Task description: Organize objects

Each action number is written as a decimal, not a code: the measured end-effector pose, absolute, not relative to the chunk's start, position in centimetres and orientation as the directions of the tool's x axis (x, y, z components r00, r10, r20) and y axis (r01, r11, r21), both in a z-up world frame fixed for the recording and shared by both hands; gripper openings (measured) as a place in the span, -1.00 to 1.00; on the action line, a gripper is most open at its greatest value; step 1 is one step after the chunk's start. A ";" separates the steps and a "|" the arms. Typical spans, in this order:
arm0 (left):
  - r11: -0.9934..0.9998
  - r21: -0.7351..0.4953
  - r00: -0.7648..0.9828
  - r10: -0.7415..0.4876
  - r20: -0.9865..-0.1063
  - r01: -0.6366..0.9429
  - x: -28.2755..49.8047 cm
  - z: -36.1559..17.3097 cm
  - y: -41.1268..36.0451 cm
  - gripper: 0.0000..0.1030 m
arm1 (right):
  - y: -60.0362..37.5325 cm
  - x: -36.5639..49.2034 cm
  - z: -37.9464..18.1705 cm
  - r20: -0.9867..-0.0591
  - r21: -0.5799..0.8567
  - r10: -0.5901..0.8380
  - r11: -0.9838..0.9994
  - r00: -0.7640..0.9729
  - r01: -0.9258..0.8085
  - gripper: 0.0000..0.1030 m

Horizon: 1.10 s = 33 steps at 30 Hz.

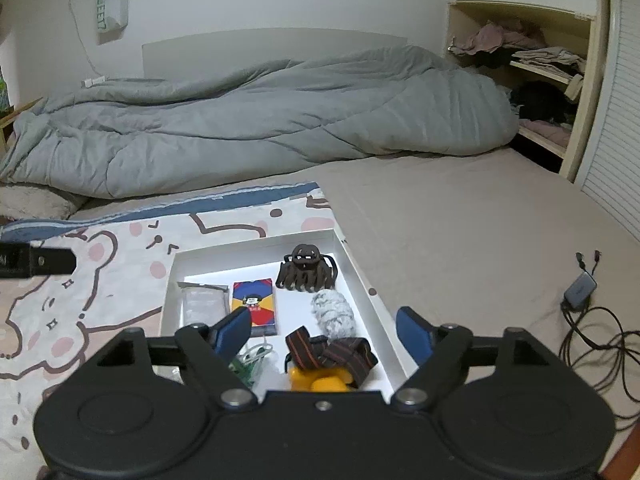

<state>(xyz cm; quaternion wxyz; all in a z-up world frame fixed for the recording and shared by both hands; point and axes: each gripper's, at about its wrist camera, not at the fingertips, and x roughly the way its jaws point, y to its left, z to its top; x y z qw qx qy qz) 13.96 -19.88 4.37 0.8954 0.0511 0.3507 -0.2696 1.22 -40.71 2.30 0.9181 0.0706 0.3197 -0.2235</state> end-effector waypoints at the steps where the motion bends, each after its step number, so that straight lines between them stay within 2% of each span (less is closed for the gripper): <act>1: 0.850 -0.094 0.611 -0.445 -0.655 0.518 13.6 4.4 -19.5 0.85 | -40.5 1.0 2.5 -0.616 -0.009 -0.365 0.889 0.698 0.457 0.60; 9: 0.865 -0.051 0.633 -0.405 -0.659 0.499 11.4 4.0 -16.7 0.92 | -38.6 -0.8 2.9 -0.620 -0.005 -0.384 0.874 0.684 0.486 0.75; 17: 0.881 0.001 0.668 -0.357 -0.653 0.472 10.1 3.4 -14.9 1.00 | -37.0 -2.6 2.6 -0.620 -0.005 -0.405 0.858 0.671 0.513 1.00; 33: 0.859 0.064 0.670 -0.347 -0.656 0.508 8.1 2.4 -13.7 1.00 | -33.9 -4.7 1.4 -0.628 -0.041 -0.431 0.850 0.648 0.525 1.00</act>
